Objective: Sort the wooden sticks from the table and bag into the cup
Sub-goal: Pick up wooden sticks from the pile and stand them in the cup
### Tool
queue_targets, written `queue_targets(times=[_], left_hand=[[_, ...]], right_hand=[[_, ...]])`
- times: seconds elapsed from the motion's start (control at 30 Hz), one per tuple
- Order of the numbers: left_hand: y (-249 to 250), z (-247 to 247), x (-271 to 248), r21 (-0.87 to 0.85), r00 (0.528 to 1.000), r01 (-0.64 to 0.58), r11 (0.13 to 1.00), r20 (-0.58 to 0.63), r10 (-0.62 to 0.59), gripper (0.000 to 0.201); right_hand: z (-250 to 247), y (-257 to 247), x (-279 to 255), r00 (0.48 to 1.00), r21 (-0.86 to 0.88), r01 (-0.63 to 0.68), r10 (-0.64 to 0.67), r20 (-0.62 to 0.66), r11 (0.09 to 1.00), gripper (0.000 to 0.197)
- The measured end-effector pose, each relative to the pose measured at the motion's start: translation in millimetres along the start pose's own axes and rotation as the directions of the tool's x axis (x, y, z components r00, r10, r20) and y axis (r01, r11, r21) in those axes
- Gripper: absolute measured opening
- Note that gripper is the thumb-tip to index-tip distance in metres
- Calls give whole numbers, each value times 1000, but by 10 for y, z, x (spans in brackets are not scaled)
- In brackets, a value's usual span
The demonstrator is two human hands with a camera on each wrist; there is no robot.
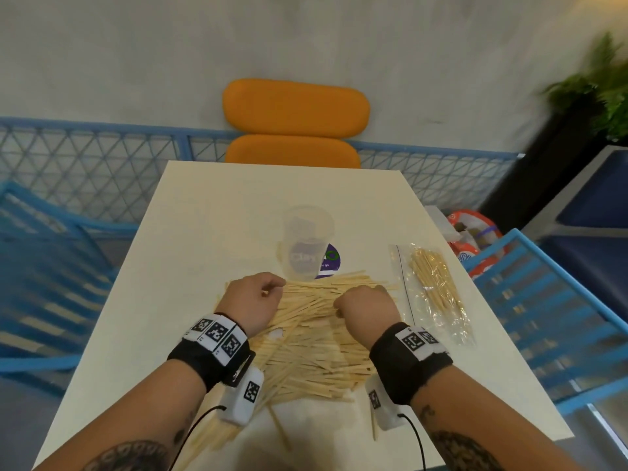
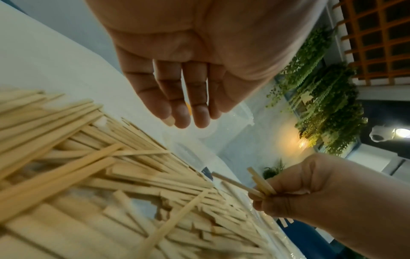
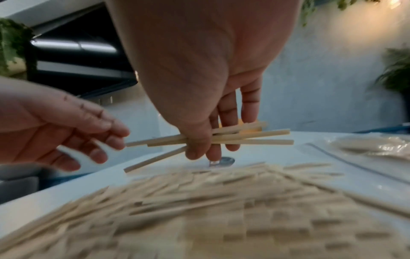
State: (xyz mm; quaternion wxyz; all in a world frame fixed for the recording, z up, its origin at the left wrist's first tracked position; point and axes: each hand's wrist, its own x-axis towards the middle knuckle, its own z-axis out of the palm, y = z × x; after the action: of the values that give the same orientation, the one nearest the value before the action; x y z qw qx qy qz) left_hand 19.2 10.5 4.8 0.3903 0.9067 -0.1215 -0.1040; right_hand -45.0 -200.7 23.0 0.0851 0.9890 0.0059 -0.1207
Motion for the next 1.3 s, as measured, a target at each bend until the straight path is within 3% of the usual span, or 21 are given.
queue_targets(times=[0.1,0.2,0.23,0.3,0.37,0.4,0.47,0.67,0.83,0.93,1.03,1.17,1.23,1.3], left_hand=[[44,-28,14,-60,1000,2,998,2,-2,18],[138,18,40,-153,999,-9,988,42,16,17],[186,39,42,-193,998,-13,981,59,25,15],[303,75,35,-325,994,-14,946,95,48,13],[445,97,-9,-514,989,24,857,136,55,17],[502,103,-16,-602,985,55,796,163,56,19],[607,102,-20,-712,977,111,693,205,53,20],[621,142,85,-793,968,234,563,246,-56,25],[611,100,174,-906,976,205,369,162,-144,35],[667,33,192,-966,977,175,189,147,-154,30],[714,24,218,-974,977,155,168,126,-172,27],[737,93,197,-951,975,202,232,173,-140,25],[728,122,196,-949,977,200,243,173,-128,25],[705,132,207,-949,975,203,243,174,-135,25]], right_hand=[[-121,137,-12,996,123,-64,71,-48,990,28],[-238,199,-19,976,461,-140,200,-84,877,22],[-284,188,-32,967,618,-129,236,-94,775,21],[-406,96,-75,961,871,-67,266,-74,486,18],[-500,-42,-110,977,967,-28,212,-27,252,16],[-508,-96,-96,983,975,-9,180,-32,223,16],[-509,-179,-44,986,967,17,157,-59,254,16],[-409,-300,88,982,947,25,170,-83,320,18],[-323,-286,37,987,947,18,144,-68,321,16],[-254,-338,-21,995,938,-65,89,37,341,13],[-199,-407,-50,989,989,-121,90,113,87,21],[-297,-431,-29,990,987,-106,74,116,-124,21],[-322,-414,-17,990,977,-116,57,128,-179,23],[-320,-382,-34,991,977,-124,34,132,-173,26]])
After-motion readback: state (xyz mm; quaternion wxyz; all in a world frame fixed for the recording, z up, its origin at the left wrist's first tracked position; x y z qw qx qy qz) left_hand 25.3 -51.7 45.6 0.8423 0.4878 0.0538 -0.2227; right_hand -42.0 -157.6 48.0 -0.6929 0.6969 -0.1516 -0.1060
